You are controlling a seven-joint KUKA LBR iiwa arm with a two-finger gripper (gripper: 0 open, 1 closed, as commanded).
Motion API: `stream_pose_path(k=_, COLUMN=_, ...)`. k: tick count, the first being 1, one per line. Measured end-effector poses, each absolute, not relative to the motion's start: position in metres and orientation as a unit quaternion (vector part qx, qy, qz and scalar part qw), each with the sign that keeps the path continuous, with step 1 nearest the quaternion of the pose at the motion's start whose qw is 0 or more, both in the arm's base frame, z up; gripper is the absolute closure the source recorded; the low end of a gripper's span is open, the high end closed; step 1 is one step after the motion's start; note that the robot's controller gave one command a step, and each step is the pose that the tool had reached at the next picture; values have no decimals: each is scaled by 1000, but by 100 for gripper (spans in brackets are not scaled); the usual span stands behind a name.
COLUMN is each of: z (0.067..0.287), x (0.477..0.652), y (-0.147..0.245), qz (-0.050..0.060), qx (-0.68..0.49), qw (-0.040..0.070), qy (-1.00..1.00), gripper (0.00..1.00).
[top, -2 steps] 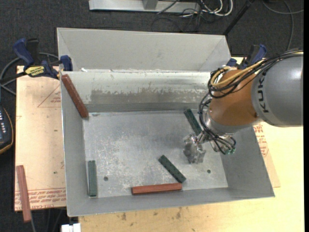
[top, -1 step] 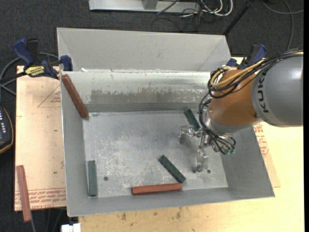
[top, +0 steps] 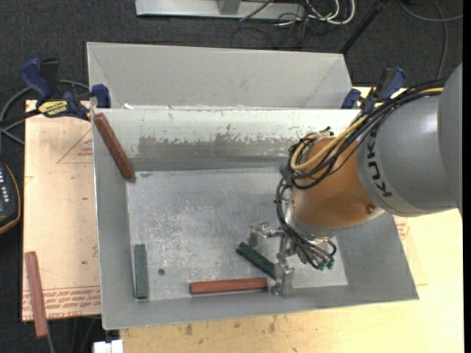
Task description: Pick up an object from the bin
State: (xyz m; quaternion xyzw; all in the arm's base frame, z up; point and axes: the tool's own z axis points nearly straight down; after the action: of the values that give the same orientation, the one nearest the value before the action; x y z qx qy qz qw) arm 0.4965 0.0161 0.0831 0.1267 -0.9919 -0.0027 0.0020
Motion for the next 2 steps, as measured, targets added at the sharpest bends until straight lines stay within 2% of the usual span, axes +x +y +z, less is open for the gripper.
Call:
stream_pose_path(k=1, z=84, x=484, y=51, qz=-1, qx=60, qw=-5, qy=-998, gripper=0)
stream_pose_path(k=2, z=83, x=482, y=50, qz=0, qx=60, qw=-1, qy=-998, gripper=100)
